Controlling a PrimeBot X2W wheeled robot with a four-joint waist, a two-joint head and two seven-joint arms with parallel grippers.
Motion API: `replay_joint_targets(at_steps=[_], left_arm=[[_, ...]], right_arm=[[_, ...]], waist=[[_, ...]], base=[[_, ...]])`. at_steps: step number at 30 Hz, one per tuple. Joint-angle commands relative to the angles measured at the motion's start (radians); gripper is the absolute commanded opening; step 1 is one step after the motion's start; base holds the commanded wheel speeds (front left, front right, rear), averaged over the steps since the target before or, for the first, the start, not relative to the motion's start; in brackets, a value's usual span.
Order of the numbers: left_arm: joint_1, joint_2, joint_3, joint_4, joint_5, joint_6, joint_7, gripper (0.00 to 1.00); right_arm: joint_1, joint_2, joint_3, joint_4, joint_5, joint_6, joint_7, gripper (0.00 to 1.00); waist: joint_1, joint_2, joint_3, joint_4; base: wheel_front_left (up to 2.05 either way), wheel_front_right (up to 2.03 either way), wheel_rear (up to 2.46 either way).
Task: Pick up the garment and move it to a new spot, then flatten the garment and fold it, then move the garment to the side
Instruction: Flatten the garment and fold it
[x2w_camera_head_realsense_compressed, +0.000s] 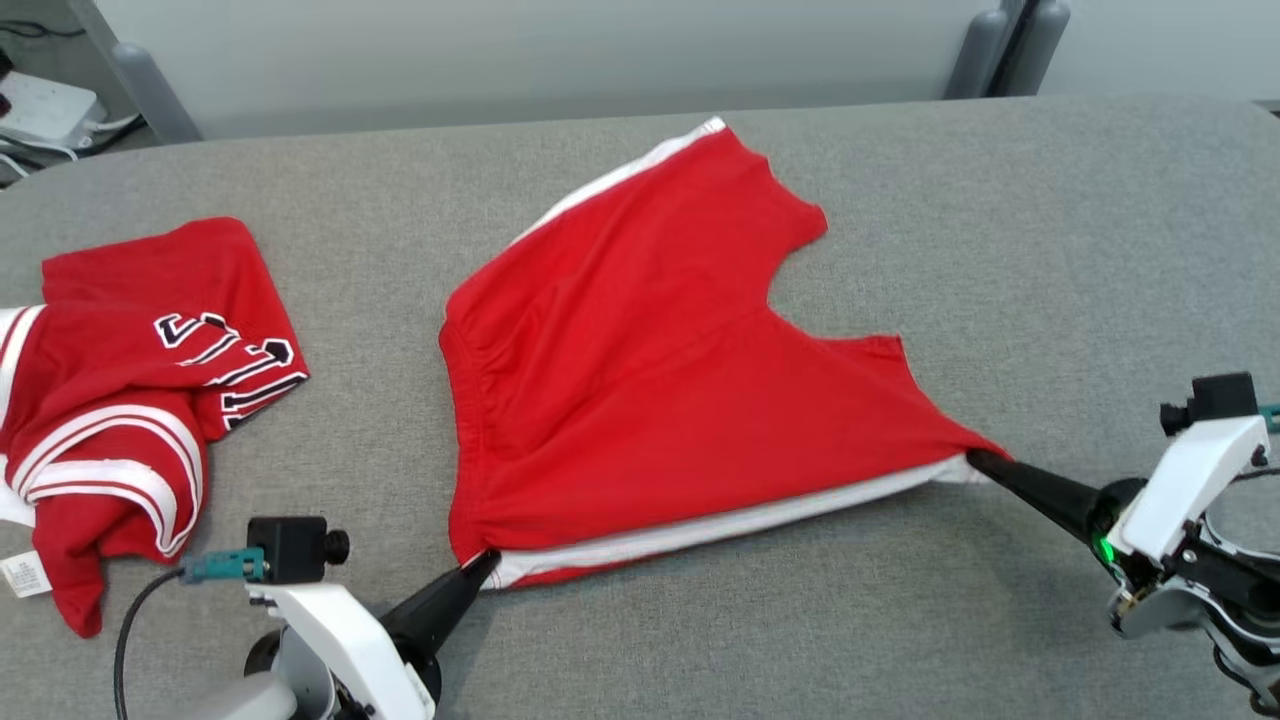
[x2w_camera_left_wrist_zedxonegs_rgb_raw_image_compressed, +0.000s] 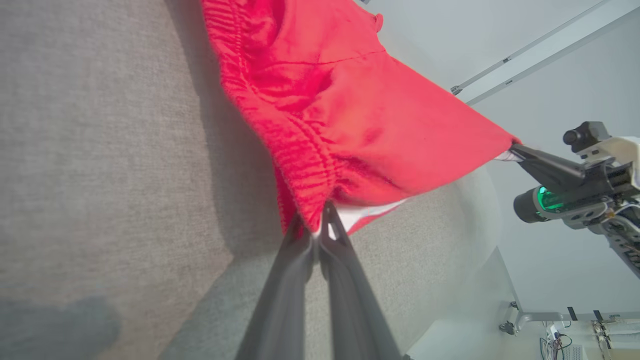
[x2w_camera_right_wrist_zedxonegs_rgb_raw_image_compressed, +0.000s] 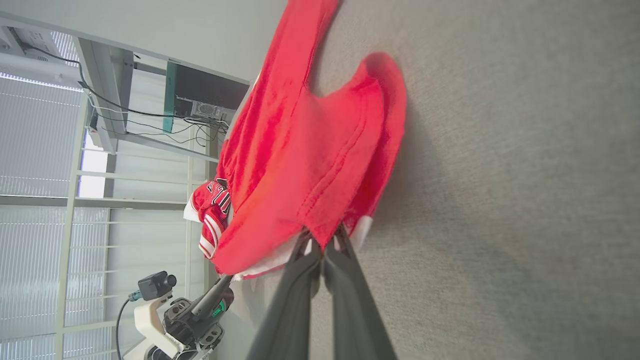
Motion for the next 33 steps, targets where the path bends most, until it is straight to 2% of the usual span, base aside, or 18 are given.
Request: replay_joint_targets(at_steps=[1,10,11,12,13,14,19,21,25,33], left_arm=[[0.006,0.034,0.029,-0.005,0.015,-0.007,-0.018,0.00],[0.057,0.011,0.021,0.014,0.033,-0.007,-0.045,0.02],[0.059,0.007,0.019,0.023,0.041,-0.007,-0.048,0.35],[0.062,0.001,0.019,0.034,0.047,-0.007,-0.053,0.94],[0.064,-0.004,0.019,0.043,0.051,-0.007,-0.056,1.00],[0.065,-0.009,0.019,0.051,0.055,-0.007,-0.059,1.00],[0.068,-0.017,0.040,0.093,0.101,-0.007,-0.076,1.00],[0.073,-0.022,0.077,0.109,0.124,-0.007,-0.079,1.00],[0.103,-0.054,0.234,0.143,0.248,-0.007,-0.080,1.00],[0.224,-0.179,0.579,0.152,0.531,-0.007,-0.080,1.00]], right_arm=[[0.032,-0.036,-0.002,-0.009,-0.013,0.005,0.001,0.00],[0.095,-0.027,0.016,-0.012,-0.025,0.005,0.018,0.00],[0.101,-0.024,0.020,-0.013,-0.029,0.005,0.020,0.00],[0.104,-0.023,0.024,-0.010,-0.035,0.005,0.019,0.27],[0.106,-0.023,0.030,-0.008,-0.044,0.005,0.021,0.86],[0.105,-0.023,0.036,-0.011,-0.054,0.005,0.022,1.00],[0.091,-0.028,0.007,-0.032,-0.098,0.005,-0.052,1.00],[0.087,-0.034,-0.004,-0.041,-0.134,0.005,-0.105,1.00],[0.075,-0.028,-0.016,-0.022,-0.247,0.005,-0.273,1.00],[0.040,0.048,0.007,0.087,-0.419,0.005,-0.595,1.00]], waist=[[-0.0001,0.0000,-0.018,0.004],[-0.0001,0.0000,-0.039,0.006],[-0.0001,0.0000,-0.040,0.007],[-0.0001,0.0000,-0.040,0.008],[-0.0001,0.0000,-0.041,0.008],[-0.0001,0.0000,-0.042,0.009],[-0.0001,0.0000,-0.049,0.013],[-0.0001,0.0000,-0.056,0.018],[-0.0001,0.0000,-0.066,0.031],[-0.0001,0.0000,-0.085,0.042]], base=[[0.00,0.00,0.00],[0.00,0.00,0.00],[0.00,0.00,0.00],[0.00,0.00,0.00],[0.00,0.00,0.00],[0.00,0.00,0.00],[0.00,0.00,0.00],[0.00,0.00,0.00],[0.00,0.00,0.00],[0.00,0.00,0.00]])
